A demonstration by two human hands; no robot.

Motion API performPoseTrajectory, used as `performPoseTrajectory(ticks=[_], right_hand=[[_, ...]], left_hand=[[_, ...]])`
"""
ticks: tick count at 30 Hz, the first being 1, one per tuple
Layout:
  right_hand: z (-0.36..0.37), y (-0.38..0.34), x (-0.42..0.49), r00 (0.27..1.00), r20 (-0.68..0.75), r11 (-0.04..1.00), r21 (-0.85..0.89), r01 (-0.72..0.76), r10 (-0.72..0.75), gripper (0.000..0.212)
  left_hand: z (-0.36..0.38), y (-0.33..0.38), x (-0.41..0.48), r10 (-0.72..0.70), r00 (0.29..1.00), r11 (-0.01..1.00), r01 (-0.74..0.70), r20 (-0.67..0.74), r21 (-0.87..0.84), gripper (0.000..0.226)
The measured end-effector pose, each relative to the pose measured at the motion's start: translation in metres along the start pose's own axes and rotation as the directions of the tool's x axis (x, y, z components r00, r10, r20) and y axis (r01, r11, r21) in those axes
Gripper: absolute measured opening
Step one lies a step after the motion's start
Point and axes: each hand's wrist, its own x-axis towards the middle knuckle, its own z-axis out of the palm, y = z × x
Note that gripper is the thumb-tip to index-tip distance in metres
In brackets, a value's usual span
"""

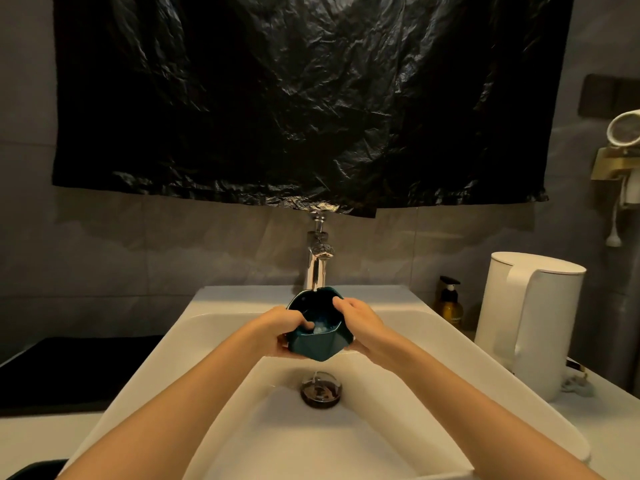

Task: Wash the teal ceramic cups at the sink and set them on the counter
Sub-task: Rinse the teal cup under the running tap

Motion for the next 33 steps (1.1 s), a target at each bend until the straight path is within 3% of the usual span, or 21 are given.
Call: performPoseTrajectory(ticks=[2,4,6,9,13,18,22,24,28,31,33], right_hand=[[-0.007,-0.003,-0.003,0.998,0.006,0.994,-0.082,0.068,-0.067,0.028],[-0.016,-0.007,0.003,0.975,-0.076,0.957,-0.222,0.189,-0.21,0.036],[-0.022,-0.021,0.01,0.919,-0.114,0.894,-0.304,0.33,-0.378,0.047],[-0.023,-0.064,0.019,0.815,-0.023,0.734,-0.451,0.508,-0.579,0.055],[-0.014,-0.11,0.038,0.814,0.124,0.581,-0.64,0.503,-0.567,0.056],[-0.007,-0.098,0.048,0.742,0.052,0.53,-0.667,0.524,-0.669,0.046],[-0.008,-0.084,0.043,0.704,0.095,0.441,-0.717,0.539,-0.704,0.043],[-0.008,-0.085,0.043,0.714,0.103,0.444,-0.719,0.535,-0.693,0.043],[-0.015,-0.088,0.035,0.749,0.096,0.547,-0.622,0.56,-0.656,0.045],[-0.025,-0.065,0.022,0.692,-0.1,0.62,-0.549,0.561,-0.715,0.034],[-0.034,-0.042,0.018,0.747,-0.208,0.703,-0.56,0.438,-0.632,0.021]], left_hand=[[0.0,0.001,0.001,0.034,0.997,0.999,-0.034,-0.069,0.01,0.024],[-0.001,0.001,0.002,0.05,0.992,0.999,-0.05,-0.116,0.0,0.02],[-0.004,0.001,0.005,0.058,0.987,0.998,-0.058,-0.153,0.007,0.018],[-0.007,0.002,0.008,0.069,0.98,0.997,-0.065,-0.189,0.029,0.018],[-0.007,0.003,0.009,0.062,0.98,0.998,-0.062,-0.189,0.008,0.016],[-0.006,0.005,0.008,0.063,0.986,0.995,-0.074,-0.153,-0.063,0.018],[-0.003,0.008,0.002,0.059,0.99,0.994,-0.07,-0.128,-0.087,0.021],[-0.002,0.007,0.001,0.06,0.989,0.996,-0.069,-0.133,-0.064,0.025],[-0.001,0.007,0.0,0.075,0.988,0.997,-0.078,-0.137,-0.018,0.028],[-0.001,0.008,-0.003,0.075,0.991,0.997,-0.077,-0.11,-0.008,0.024],[0.0,0.008,-0.005,0.062,0.995,0.998,-0.063,-0.079,-0.004,0.02]])
